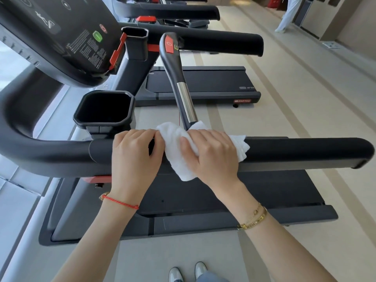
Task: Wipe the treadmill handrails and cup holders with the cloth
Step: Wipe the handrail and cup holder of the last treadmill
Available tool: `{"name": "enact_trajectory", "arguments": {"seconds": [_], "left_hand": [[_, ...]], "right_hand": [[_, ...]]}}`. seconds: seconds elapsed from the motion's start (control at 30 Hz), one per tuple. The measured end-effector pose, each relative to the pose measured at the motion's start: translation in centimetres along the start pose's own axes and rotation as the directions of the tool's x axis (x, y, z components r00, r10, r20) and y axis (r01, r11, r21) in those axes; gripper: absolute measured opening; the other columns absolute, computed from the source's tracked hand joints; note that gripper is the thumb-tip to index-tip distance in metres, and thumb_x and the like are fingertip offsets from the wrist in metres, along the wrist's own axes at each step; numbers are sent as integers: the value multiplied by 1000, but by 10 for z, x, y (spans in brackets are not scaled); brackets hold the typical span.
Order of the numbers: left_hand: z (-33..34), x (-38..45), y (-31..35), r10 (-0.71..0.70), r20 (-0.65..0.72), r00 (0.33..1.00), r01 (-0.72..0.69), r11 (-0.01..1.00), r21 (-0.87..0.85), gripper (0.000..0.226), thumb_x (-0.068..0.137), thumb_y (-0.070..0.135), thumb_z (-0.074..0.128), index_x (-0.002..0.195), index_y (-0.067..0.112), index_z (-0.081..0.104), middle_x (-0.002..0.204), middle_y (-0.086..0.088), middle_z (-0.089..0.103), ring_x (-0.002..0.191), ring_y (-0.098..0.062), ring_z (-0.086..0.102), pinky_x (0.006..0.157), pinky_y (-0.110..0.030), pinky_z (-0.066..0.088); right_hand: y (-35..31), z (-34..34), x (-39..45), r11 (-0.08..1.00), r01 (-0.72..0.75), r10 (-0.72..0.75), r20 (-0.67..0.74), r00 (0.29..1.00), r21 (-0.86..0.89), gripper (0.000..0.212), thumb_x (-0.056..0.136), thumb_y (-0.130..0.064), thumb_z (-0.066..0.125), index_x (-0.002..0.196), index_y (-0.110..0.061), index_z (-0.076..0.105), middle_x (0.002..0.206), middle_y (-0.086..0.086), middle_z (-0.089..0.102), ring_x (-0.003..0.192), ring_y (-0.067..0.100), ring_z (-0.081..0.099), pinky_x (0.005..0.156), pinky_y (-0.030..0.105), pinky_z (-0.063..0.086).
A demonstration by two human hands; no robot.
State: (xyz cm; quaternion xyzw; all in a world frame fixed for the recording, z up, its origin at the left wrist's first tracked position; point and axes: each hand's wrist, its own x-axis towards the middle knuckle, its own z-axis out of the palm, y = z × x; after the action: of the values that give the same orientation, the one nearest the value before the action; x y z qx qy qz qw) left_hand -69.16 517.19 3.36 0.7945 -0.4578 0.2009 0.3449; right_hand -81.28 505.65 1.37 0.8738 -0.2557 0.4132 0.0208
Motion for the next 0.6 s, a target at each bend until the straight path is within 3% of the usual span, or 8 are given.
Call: {"name": "enact_trajectory", "arguments": {"seconds": [0.17,0.23,0.43,0.6], "left_hand": [[17,6,29,10,85,996,-2,995,-101,39,98,17,50,62,5,58,57,-3,58,60,-24,52,62,-38,45],[25,7,43,17,105,994,-4,992,-123,38,98,19,50,63,7,58,60,-1,60,63,-21,54,57,-33,42],[52,11,88,42,176,984,-18,991,-136,40,97,21,52,58,11,49,53,2,45,56,-19,43,48,-27,31],[76,15,130,43,213,976,-19,993,-114,43,98,24,51,57,12,50,51,2,46,49,-19,41,44,-30,36]], "right_hand": [[35,-14,-2,997,-72,72,-5,997,-15,40,95,-36,51,62,-16,58,53,-3,54,52,18,48,59,27,35],[53,-21,-5,995,-93,94,21,995,-44,42,96,-39,49,62,-16,59,53,-3,55,52,19,50,58,29,38],[106,-40,-11,983,-132,148,121,982,-125,50,97,-47,35,64,-18,60,56,-4,56,57,21,50,63,33,41],[154,-60,-15,982,-121,150,211,966,-147,50,95,-50,32,64,-20,57,57,-6,54,57,18,48,62,31,37]]}}
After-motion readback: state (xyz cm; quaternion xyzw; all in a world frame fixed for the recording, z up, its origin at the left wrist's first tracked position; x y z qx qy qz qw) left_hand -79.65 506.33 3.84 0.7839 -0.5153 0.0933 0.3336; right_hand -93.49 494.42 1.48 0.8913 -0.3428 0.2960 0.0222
